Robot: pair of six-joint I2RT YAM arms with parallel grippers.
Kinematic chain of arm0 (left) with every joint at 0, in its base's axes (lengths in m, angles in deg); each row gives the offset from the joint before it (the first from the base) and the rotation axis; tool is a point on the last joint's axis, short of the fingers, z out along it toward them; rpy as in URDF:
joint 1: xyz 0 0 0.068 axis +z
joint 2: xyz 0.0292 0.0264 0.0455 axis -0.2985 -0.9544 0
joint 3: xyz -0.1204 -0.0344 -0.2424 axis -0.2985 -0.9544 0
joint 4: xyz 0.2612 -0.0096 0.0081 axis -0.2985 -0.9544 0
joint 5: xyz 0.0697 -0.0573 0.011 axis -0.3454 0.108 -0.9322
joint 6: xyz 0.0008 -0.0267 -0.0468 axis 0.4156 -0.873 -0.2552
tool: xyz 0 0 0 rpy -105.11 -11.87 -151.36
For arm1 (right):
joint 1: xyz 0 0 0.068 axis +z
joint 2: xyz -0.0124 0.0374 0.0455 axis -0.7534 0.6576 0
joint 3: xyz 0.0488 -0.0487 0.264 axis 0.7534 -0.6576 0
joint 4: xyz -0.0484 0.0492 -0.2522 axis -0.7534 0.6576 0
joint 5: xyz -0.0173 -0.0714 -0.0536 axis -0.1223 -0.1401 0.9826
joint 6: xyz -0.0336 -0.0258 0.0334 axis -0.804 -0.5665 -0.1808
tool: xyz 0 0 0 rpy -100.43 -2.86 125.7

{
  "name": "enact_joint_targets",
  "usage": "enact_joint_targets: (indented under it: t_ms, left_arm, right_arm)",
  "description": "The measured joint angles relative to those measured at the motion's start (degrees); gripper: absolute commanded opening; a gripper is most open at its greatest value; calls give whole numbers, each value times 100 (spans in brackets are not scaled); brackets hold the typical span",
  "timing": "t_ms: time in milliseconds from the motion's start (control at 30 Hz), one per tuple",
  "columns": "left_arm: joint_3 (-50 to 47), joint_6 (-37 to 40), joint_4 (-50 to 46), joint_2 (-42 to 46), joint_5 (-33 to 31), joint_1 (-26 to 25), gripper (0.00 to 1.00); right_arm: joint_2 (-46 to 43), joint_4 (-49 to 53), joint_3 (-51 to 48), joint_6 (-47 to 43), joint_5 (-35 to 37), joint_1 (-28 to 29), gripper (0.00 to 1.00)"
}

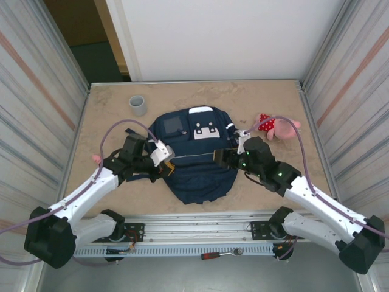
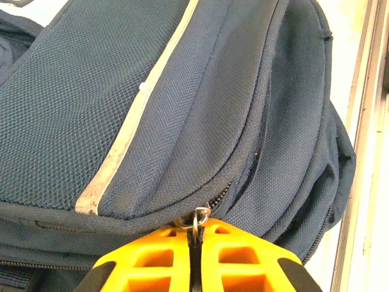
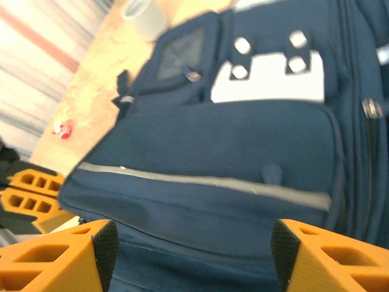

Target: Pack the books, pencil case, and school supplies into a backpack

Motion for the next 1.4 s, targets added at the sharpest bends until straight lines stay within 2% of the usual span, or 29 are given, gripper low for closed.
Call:
enact_joint_targets:
  t_ms: [133,300,533,633,733,1000,1233,1400]
  left_arm:
    - [0,-44,11,26,0,0,5]
    - [0,-48,22,26,0,0,5]
    - [-4,-105,46,114,-20,2,5]
    - [-7,-107,46,122,-22,2,5]
    - [-11,-105,44,122,-31,2,5]
    - [-70,-103,46,125,-81,2,5]
    - [-149,-153,81,146,-101,-2,9]
    - [-367,-529,315,216,-238,-166,14]
  right_arm:
    - [85,142,-363,1025,-730,-560,69]
    - [461,-162,-492,1718,-1705,-1117,69]
    - [1408,-835,-433,2240,-2529,-1211,58]
    - [1530,-1019,-433,2430,-2603,-1189,48]
    - [1545,-1215,-437,2688,-2599,-1180,43]
    - [1545,-1764,-522,3110,-2452,-1180,40]
    - [1545,-2247,-811,3519,-2310,-1180,8]
    - [1543,-2441,-896,3644,-2186,-1113,1]
